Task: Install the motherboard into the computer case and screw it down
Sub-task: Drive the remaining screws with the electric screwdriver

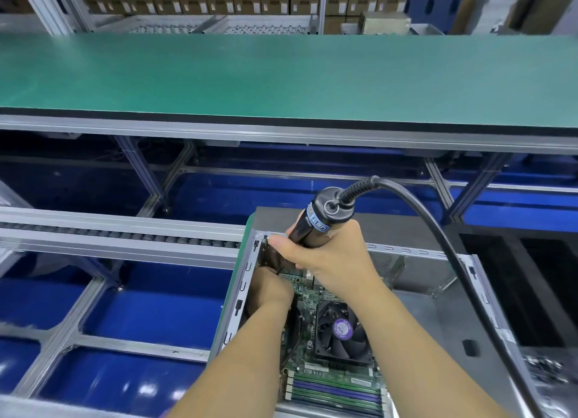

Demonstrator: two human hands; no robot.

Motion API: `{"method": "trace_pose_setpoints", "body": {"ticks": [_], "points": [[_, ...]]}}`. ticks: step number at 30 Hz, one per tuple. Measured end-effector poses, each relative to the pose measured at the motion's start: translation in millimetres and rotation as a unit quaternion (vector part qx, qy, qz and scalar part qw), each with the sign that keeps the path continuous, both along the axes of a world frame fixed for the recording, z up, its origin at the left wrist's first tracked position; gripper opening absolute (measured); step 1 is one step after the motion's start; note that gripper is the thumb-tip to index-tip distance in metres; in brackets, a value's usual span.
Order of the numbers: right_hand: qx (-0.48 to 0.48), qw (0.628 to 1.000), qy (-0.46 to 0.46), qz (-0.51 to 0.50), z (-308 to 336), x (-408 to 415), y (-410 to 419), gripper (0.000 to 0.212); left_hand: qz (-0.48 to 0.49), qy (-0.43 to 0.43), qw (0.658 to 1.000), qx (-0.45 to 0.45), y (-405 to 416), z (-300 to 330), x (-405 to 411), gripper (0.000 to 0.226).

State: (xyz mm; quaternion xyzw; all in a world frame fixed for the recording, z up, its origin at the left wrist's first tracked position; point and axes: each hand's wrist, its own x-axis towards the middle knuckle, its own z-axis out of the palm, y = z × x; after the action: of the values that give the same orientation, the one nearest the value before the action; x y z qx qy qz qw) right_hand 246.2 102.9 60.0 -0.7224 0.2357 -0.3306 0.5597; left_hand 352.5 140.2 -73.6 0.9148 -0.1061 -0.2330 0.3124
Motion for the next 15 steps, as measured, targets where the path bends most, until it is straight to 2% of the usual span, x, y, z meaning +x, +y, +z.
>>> {"method": "trace_pose_setpoints", "body": {"ticks": [2, 4, 10, 15], "points": [[-0.012, 1.0, 0.006, 0.008, -3.0, 0.5, -0.9, 0.026, 0.029, 0.067, 0.997, -0.021, 0.1, 0.1, 1.2, 0.013], [-0.011, 1.0, 0.006, 0.006, -1.4, 0.4, -2.1, 0.023, 0.056, 0.123, 0.99, -0.04, -1.8, 1.7, 1.7, 0.005], [-0.007, 1.0, 0.006, 0.014, -4.6, -1.6, -4.3, 0.023, 0.1, 0.199, 0.969, -0.107, -1.6, 0.9, -2.8, 0.02], [-0.007, 1.0, 0.017, 0.007, -2.6, -1.7, -3.7, 0.029, 0.12, 0.212, 0.96, -0.135, 2.3, 2.7, -4.7, 0.027]]}}
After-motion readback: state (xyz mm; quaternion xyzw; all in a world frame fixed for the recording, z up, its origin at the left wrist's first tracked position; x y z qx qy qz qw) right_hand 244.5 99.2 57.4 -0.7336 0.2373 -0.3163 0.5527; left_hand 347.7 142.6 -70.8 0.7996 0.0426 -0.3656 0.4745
